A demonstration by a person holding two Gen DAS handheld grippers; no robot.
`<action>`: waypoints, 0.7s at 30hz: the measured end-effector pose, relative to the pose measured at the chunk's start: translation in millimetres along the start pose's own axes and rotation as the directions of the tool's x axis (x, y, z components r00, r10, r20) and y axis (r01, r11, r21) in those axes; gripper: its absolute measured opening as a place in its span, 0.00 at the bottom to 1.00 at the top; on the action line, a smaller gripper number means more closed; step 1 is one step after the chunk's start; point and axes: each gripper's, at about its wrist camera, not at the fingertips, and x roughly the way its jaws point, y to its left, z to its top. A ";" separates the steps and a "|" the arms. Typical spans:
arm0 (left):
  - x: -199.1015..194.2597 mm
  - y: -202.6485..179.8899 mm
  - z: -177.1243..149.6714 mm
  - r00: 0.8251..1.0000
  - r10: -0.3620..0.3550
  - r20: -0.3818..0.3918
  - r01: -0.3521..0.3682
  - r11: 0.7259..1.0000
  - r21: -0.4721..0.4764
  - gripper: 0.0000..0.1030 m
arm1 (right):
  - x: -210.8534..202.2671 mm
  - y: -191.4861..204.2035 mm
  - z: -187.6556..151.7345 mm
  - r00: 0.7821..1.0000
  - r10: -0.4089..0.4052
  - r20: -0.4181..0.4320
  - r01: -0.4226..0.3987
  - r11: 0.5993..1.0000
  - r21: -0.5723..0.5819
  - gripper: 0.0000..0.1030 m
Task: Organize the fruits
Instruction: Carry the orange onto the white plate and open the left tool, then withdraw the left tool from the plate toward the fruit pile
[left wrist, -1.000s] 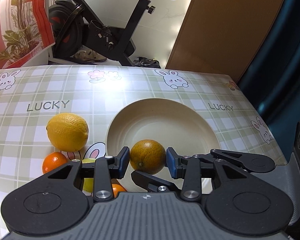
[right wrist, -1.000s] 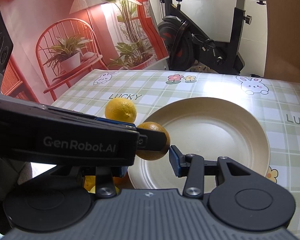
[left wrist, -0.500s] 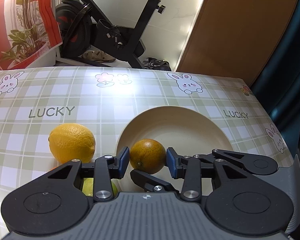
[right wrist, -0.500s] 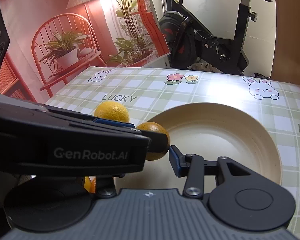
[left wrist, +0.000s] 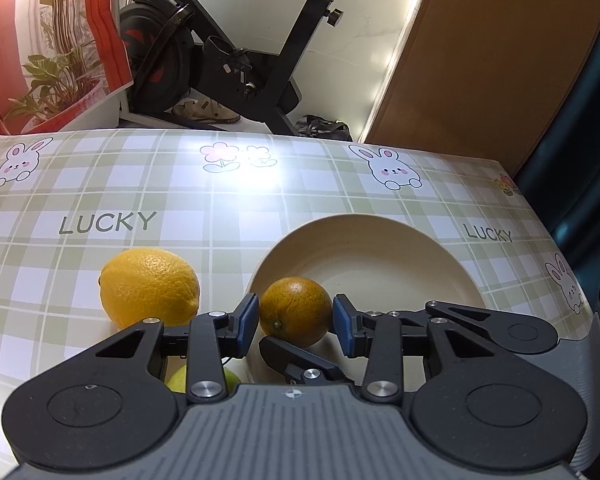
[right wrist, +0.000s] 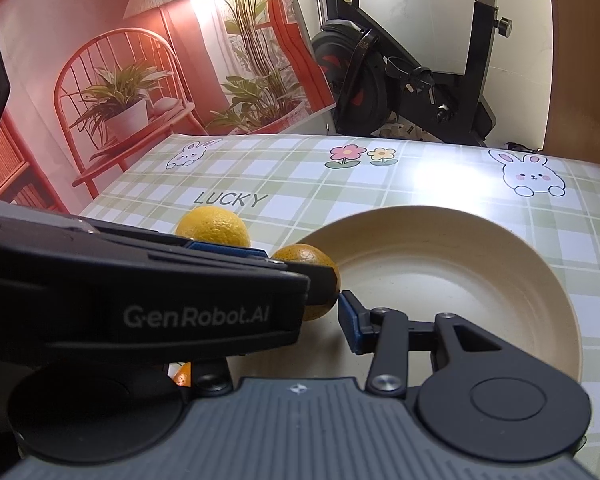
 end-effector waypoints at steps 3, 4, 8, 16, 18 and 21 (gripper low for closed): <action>3.4 0.1 -1.9 1.000 0.001 -0.011 -0.001 1.000 0.012 0.42 | 2.8 0.9 -0.2 1.000 -0.010 -0.006 0.010 1.000 0.002 0.43; 4.4 -0.1 -3.0 1.000 0.003 -0.015 -0.003 1.000 0.016 0.42 | 3.4 1.2 -0.4 1.000 -0.014 -0.008 0.014 1.000 0.004 0.43; 6.1 2.8 -4.9 1.000 -0.002 -0.016 0.002 1.000 -0.006 0.42 | 6.0 0.8 -1.5 1.000 -0.022 -0.001 0.022 1.000 0.006 0.43; -8.4 0.2 -10.0 1.000 0.016 0.024 -0.016 1.000 0.010 0.52 | -1.1 -0.6 -5.5 0.998 -0.059 0.011 0.059 0.998 -0.004 0.51; -14.5 -3.6 -10.8 0.999 0.021 0.044 -0.022 1.000 0.020 0.52 | -6.4 -2.9 -6.6 0.998 -0.064 0.015 0.064 0.998 -0.003 0.52; -26.1 -8.4 -12.3 0.997 0.029 0.069 -0.031 0.999 0.037 0.52 | -18.5 -5.0 -9.9 0.997 -0.068 0.030 0.068 0.998 -0.012 0.53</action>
